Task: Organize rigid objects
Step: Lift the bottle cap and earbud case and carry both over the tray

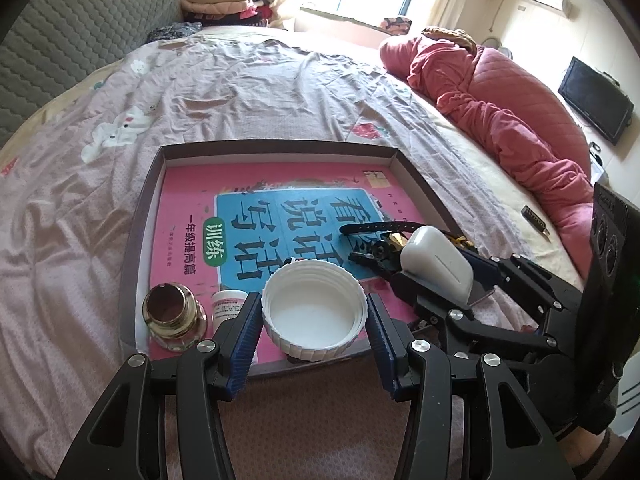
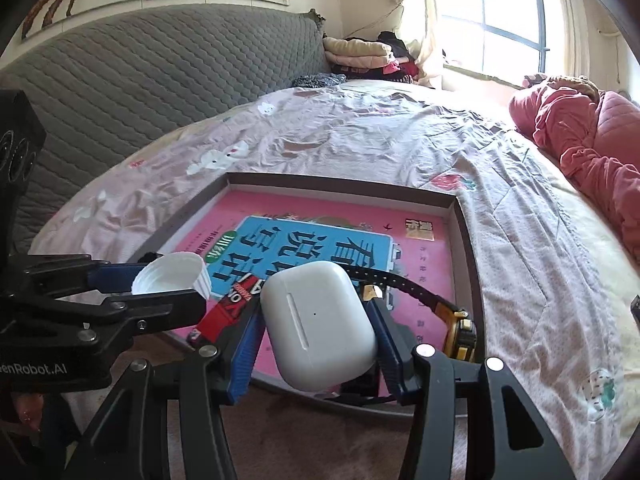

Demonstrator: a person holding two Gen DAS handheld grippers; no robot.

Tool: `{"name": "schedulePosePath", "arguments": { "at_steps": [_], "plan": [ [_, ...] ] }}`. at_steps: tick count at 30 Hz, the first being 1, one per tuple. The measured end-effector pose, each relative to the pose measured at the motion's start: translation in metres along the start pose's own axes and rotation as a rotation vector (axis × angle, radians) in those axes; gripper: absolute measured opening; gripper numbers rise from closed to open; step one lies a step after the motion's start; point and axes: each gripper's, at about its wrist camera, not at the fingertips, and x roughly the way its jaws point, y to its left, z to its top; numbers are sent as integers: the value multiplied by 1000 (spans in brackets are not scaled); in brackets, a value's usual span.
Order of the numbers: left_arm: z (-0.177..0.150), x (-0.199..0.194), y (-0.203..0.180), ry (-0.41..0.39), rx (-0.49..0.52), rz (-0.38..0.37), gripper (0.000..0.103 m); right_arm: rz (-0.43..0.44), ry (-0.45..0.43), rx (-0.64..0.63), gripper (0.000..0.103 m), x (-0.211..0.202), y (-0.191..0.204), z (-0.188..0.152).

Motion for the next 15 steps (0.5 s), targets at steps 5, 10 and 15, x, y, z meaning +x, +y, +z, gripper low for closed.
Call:
{"name": "schedulePosePath", "arguments": {
  "at_steps": [5,10,15],
  "plan": [
    [1,7,-1,12,2,0,52,-9,10,23,52,3,-8,0],
    [4,15,-1,23,0,2,53,-9,18,18,52,5,-10,1],
    [5,22,-1,35,7,7,52,-17,30,-3,52,8,-8,2]
  ]
}}
